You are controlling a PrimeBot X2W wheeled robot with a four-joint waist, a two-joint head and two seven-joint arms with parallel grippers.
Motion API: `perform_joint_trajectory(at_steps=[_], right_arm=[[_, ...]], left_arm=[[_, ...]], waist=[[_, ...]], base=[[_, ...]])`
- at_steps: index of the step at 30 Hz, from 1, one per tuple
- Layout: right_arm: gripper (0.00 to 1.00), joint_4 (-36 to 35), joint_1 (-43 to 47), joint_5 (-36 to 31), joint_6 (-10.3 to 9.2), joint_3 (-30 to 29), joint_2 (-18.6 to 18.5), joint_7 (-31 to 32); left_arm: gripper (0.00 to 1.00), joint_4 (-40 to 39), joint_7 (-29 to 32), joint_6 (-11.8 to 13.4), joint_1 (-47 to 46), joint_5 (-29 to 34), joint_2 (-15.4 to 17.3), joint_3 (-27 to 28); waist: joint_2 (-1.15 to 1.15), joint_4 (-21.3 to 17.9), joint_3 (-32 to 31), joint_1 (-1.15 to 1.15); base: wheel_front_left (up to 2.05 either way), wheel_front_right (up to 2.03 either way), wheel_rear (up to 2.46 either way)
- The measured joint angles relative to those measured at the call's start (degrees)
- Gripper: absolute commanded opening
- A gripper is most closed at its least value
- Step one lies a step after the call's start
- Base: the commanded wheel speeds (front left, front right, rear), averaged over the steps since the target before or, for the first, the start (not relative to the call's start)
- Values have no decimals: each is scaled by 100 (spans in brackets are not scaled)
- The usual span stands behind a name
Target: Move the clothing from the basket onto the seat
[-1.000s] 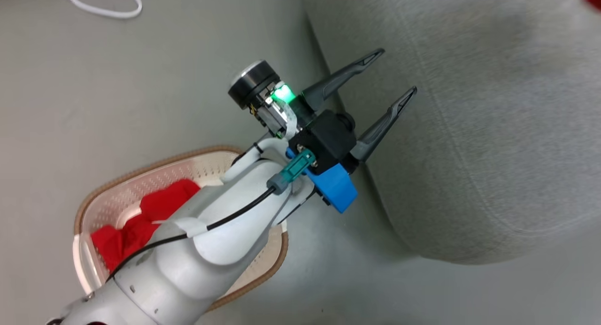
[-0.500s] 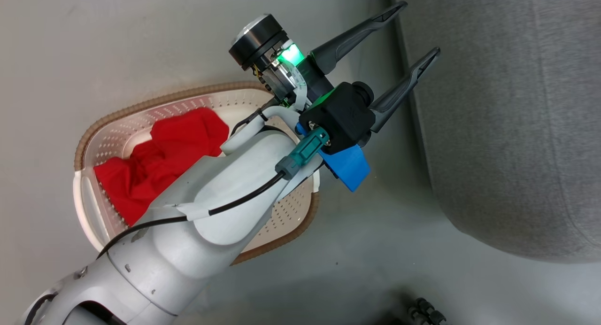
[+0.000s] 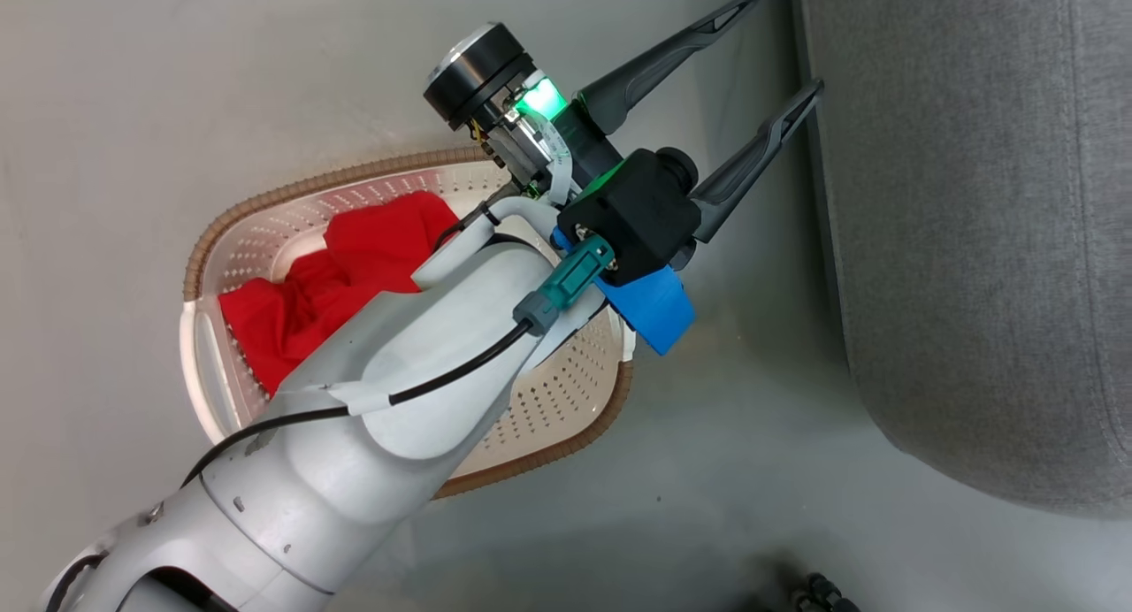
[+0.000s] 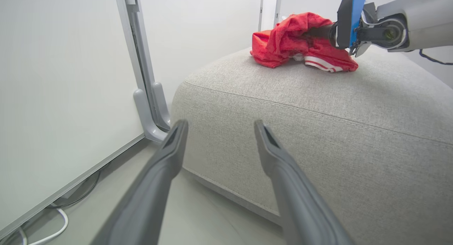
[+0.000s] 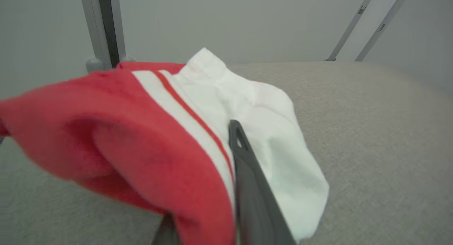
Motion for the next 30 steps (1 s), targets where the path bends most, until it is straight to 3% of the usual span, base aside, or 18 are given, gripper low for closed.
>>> perform_joint_trajectory(at_steps=[6,15,24,30], right_arm=[[100,-455,655,41,0,131,142,1],[100,-1879,2413,112,0,468,505,0],[100,-3394,3424,78,-1,985,1178,0],[100,-3953,3883,77,0,1302,1637,1]], left_arm=[[100,-123,-1,60,315,-70,-10,174],[100,-327,-2,237,1330,-265,110,788],[100,-595,-8,567,2512,-378,428,1951],[100,-817,-8,637,3200,-398,461,2804]], waist=[[0,-6,-435,-1],[0,-21,-1472,-1],[0,211,-2468,-2],[0,602,-2918,-2]], base=[[0,0,0],[0,0,0],[0,0,0],[0,0,0]])
